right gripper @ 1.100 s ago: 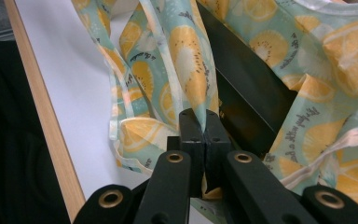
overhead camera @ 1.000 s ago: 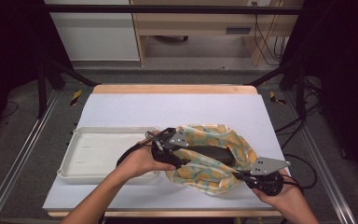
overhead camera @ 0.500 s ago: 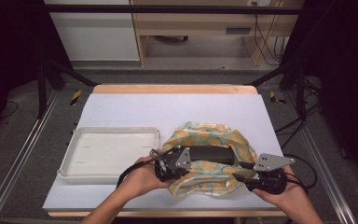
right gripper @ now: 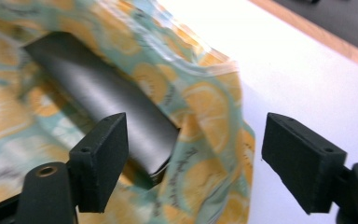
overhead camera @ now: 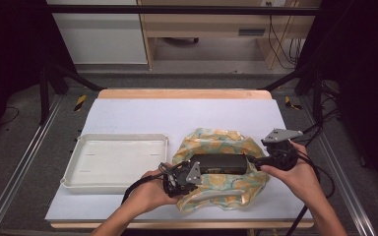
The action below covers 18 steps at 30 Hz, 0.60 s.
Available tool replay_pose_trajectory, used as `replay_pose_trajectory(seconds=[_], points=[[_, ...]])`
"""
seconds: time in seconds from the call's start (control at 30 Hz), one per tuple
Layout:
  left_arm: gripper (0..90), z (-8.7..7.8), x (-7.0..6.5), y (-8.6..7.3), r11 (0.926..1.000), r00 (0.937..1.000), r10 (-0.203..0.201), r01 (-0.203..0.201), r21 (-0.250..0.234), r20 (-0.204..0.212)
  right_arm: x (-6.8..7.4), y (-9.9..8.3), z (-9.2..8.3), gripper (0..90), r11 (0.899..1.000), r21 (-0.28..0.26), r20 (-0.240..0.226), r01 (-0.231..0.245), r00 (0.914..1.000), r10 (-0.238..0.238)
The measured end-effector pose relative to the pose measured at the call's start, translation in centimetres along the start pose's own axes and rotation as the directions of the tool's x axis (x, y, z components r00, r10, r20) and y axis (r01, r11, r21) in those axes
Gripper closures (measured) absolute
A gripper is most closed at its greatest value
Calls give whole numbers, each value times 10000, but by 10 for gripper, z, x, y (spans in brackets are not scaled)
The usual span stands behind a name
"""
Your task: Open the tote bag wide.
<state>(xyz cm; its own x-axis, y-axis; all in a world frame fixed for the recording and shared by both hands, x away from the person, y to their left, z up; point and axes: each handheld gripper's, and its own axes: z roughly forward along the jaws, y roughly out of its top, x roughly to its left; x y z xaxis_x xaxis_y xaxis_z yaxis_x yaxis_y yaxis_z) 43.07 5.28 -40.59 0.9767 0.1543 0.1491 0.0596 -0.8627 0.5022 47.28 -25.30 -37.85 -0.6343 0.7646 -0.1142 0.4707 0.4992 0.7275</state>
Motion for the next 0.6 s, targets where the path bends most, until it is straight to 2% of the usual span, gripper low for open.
replay_pose_trajectory(seconds=[0.07, 0.1, 0.17, 0.27, 0.3, 0.33, 0.43, 0.47, 0.5, 0.53, 0.6], points=[[899, 0, 1, -1, 10000, 10000, 38, -38, 87, 15, -3, 1, 5, 216, 10000, 96, -53, -14, 10000, 15], [899, 0, 1, -1, 9999, 10000, 25, -25, 154, 18, -7, 4, 13, 230, 9989, 459, -96, -15, 10000, 19], [899, 0, 1, -1, 9998, 10000, 17, -17, 192, 23, -8, 5, 17, 244, 9982, 593, -89, -78, 9999, 84], [899, 0, 1, -1, 9996, 10000, 37, -38, 295, 36, -12, 5, 29, 343, 9952, 974, -52, -96, 9999, 102], [898, 0, 1, -1, 9996, 10000, 37, -38, 295, 36, -12, 5, 29, 343, 9952, 974, -52, -96, 9999, 102], [899, 1, 1, -1, 9995, 10000, 39, -41, 308, 41, -12, 6, 34, 405, 9946, 1035, -77, -37, 10000, 46], [900, 2, 1, -1, 9995, 10000, 33, -34, 323, 49, -11, 6, 36, 447, 9951, 986, -127, 11, 9999, 2], [900, 2, 1, -1, 9994, 10000, 17, -18, 343, 48, -11, 7, 37, 482, 9949, 1005, -119, 79, 9999, -67], [900, 2, 1, -1, 9994, 10000, 21, -24, 345, 83, -10, 8, 39, 571, 9945, 1028, -169, 193, 9997, -176], [900, 2, 1, -1, 9994, 10000, 34, -36, 350, 84, -9, 8, 40, 617, 9944, 1030, -169, 221, 9996, -205], [900, 1, 0, -1, 9993, 9999, 61, -65, 370, 92, -9, 8, 41, 647, 9943, 1041, -195, 232, 9996, -213]])
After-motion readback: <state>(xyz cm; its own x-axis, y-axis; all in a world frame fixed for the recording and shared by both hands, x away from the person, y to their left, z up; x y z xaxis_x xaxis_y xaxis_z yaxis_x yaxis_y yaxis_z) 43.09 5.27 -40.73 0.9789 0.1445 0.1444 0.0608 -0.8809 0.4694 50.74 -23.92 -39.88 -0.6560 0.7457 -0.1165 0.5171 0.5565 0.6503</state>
